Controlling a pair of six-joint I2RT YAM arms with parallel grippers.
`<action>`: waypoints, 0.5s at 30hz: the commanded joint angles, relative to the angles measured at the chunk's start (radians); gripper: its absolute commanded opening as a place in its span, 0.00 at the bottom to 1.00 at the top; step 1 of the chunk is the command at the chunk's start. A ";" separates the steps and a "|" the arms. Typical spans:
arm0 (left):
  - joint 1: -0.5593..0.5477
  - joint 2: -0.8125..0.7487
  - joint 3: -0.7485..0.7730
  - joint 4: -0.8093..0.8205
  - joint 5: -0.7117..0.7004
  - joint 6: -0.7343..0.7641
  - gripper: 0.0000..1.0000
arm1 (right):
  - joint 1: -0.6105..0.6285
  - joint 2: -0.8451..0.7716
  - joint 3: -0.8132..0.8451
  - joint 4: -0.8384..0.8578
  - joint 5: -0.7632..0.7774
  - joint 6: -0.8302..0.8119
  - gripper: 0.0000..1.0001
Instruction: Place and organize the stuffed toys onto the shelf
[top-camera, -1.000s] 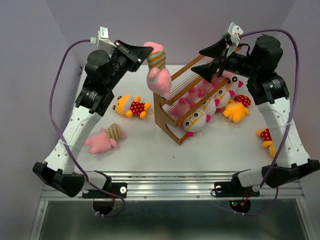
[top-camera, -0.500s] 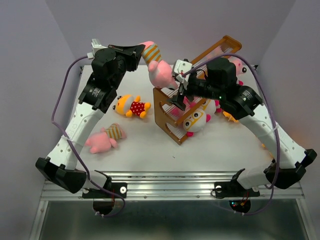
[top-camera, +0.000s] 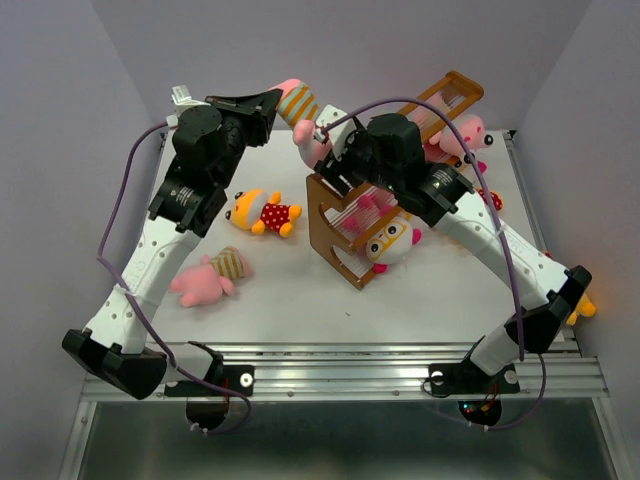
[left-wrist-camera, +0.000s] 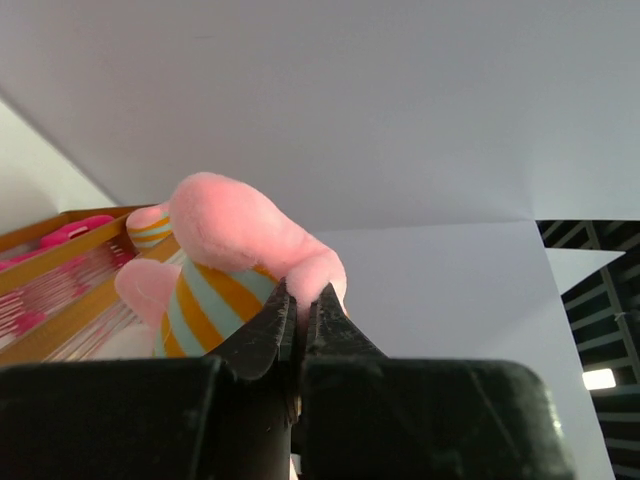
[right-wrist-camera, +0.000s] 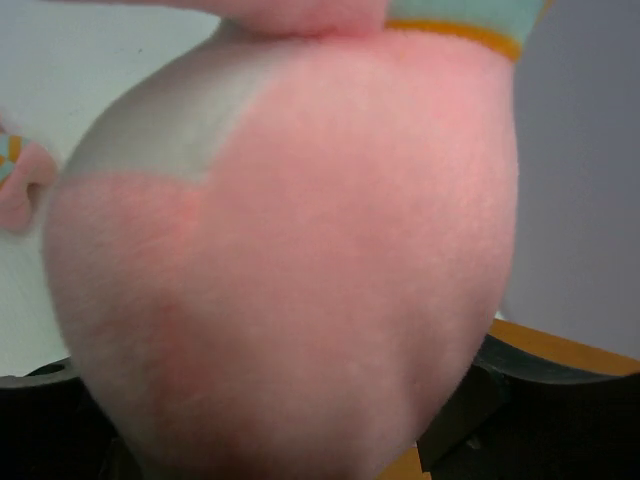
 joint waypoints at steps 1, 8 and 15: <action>-0.006 -0.067 -0.035 0.100 -0.013 -0.022 0.00 | 0.008 -0.009 0.085 0.104 0.014 0.065 0.51; 0.005 -0.122 -0.130 0.192 0.002 0.010 0.13 | -0.068 -0.049 0.108 0.107 -0.146 0.183 0.01; 0.063 -0.197 -0.196 0.269 0.033 0.206 0.79 | -0.376 -0.107 0.105 0.104 -0.440 0.375 0.01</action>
